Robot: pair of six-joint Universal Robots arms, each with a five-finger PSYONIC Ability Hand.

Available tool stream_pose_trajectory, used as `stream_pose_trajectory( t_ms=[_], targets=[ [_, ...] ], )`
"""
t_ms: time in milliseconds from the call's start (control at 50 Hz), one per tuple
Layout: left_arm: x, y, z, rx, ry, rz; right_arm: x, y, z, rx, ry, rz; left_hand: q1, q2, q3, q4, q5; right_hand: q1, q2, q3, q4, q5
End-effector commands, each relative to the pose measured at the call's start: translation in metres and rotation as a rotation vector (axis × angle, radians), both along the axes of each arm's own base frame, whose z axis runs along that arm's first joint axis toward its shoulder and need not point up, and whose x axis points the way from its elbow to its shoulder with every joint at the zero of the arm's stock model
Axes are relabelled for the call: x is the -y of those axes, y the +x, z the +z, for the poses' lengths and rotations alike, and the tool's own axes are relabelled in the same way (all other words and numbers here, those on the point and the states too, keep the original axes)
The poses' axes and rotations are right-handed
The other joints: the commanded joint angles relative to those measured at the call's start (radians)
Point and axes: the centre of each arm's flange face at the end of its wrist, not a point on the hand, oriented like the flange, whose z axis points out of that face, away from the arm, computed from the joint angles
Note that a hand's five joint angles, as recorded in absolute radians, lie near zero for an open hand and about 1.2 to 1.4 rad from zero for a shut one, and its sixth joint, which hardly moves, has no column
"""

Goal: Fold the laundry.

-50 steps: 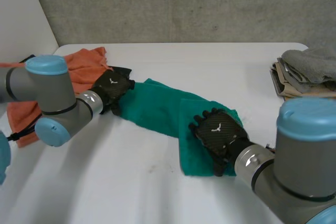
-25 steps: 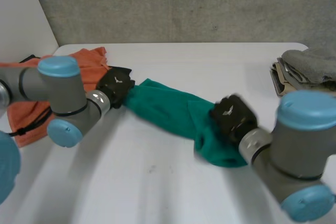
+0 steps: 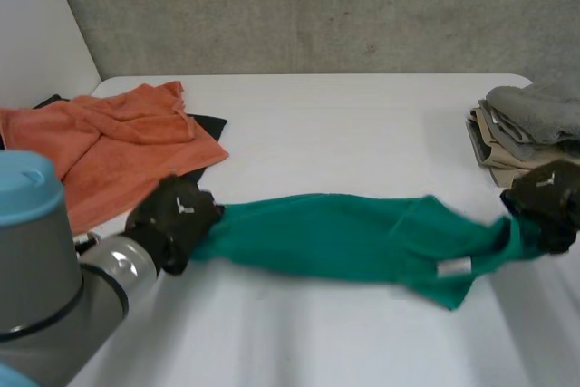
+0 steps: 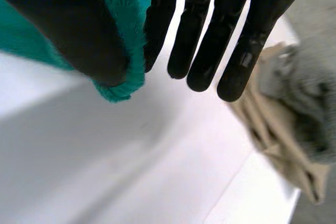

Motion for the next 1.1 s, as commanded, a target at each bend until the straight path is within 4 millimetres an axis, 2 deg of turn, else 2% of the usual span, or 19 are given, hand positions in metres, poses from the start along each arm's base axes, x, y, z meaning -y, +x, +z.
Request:
stream_pose_trajectory(
  t_ms=[20,80,160,200,260,340,380,400,460,500,620,720,760,820,840,860,880,1020,1100],
  targets=[
    [0.009,-0.004,0.015,-0.004,-0.025,0.009,0.012,0.003,0.008,0.007,-0.103,0.008,-0.786,-0.850,-0.841,-0.851,-0.809,-0.667,-0.814,-0.835,-0.836,-0.833],
    [0.029,-0.005,0.034,-0.050,-0.093,0.053,0.024,0.004,0.017,0.069,-0.180,-0.024,-0.798,-0.862,-0.853,-0.862,-0.821,-0.667,-0.814,-0.835,-0.836,-0.833],
    [0.043,-0.009,0.051,-0.101,-0.142,0.071,0.027,0.008,0.028,0.123,-0.222,-0.029,-0.801,-0.865,-0.856,-0.865,-0.824,-0.667,-0.814,-0.835,-0.836,-0.833],
    [0.049,-0.012,0.053,-0.128,-0.141,0.079,0.027,0.012,0.032,0.139,-0.232,-0.015,-0.801,-0.865,-0.856,-0.865,-0.824,-0.667,-0.814,-0.835,-0.836,-0.833],
    [0.064,-0.019,0.041,-0.171,-0.092,0.106,0.022,0.025,0.035,0.156,-0.229,0.037,-0.801,-0.865,-0.856,-0.865,-0.824,-0.667,-0.814,-0.835,-0.836,-0.833],
    [0.078,-0.025,0.018,-0.205,0.001,0.141,0.011,0.045,0.025,0.164,-0.190,0.105,-0.793,-0.856,-0.847,-0.857,-0.815,-0.667,-0.814,-0.835,-0.836,-0.833],
    [0.080,-0.025,0.008,-0.203,0.040,0.161,0.006,0.058,0.014,0.158,-0.155,0.153,-0.784,-0.847,-0.838,-0.848,-0.806,-0.667,-0.814,-0.835,-0.836,-0.833],
    [0.084,-0.024,-0.001,-0.198,0.071,0.194,0.001,0.072,-0.001,0.155,-0.112,0.199,-0.775,-0.838,-0.829,-0.839,-0.797,-0.667,-0.814,-0.835,-0.836,-0.833],
    [0.088,-0.019,-0.015,-0.177,0.105,0.269,-0.007,0.091,-0.020,0.147,-0.066,0.267,-0.714,-0.777,-0.768,-0.778,-0.736,-0.667,-0.814,-0.835,-0.836,-0.833],
    [0.089,-0.017,-0.020,-0.169,0.117,0.303,-0.008,0.097,-0.030,0.147,-0.053,0.286,-0.696,-0.759,-0.750,-0.760,-0.718,-0.667,-0.814,-0.835,-0.836,-0.833],
    [0.083,-0.011,-0.036,-0.127,0.191,0.353,0.001,0.104,-0.063,0.137,-0.061,0.333,-0.625,-0.689,-0.680,-0.689,-0.648,-0.649,-0.795,-0.817,-0.818,-0.814],
    [0.077,-0.009,-0.042,-0.098,0.236,0.357,0.003,0.105,-0.074,0.117,-0.076,0.372,-0.526,-0.589,-0.580,-0.590,-0.548,-0.464,-0.611,-0.632,-0.633,-0.629],
    [0.075,-0.008,-0.045,-0.084,0.255,0.358,0.004,0.106,-0.076,0.115,-0.076,0.376,-0.479,-0.542,-0.533,-0.543,-0.501,-0.329,-0.476,-0.497,-0.498,-0.494],
    [0.070,-0.008,-0.051,-0.060,0.288,0.354,0.004,0.105,-0.078,0.110,-0.071,0.375,-0.461,-0.524,-0.515,-0.525,-0.483,0.008,-0.138,-0.160,-0.161,-0.157],
    [0.069,-0.008,-0.051,-0.057,0.291,0.353,0.004,0.105,-0.078,0.109,-0.071,0.374,-0.458,-0.521,-0.512,-0.522,-0.480,0.137,-0.009,-0.031,-0.032,-0.028],
    [0.068,-0.009,-0.052,-0.053,0.296,0.351,0.005,0.105,-0.078,0.108,-0.073,0.372,-0.405,-0.469,-0.460,-0.470,-0.428,0.444,0.297,0.276,0.275,0.278],
    [0.067,-0.008,-0.052,-0.051,0.299,0.351,0.005,0.105,-0.077,0.107,-0.075,0.370,-0.370,-0.434,-0.425,-0.434,-0.392,0.553,0.407,0.385,0.384,0.388],
    [0.070,-0.007,-0.052,-0.053,0.296,0.356,0.011,0.099,-0.066,0.105,-0.107,0.343,-0.296,-0.360,-0.351,-0.361,-0.319,0.554,0.408,0.386,0.385,0.389],
    [0.070,-0.006,-0.053,-0.045,0.295,0.359,0.023,0.074,-0.051,0.095,-0.130,0.256,-0.305,-0.369,-0.360,-0.369,-0.327,0.554,0.408,0.386,0.385,0.389]
  ],
)
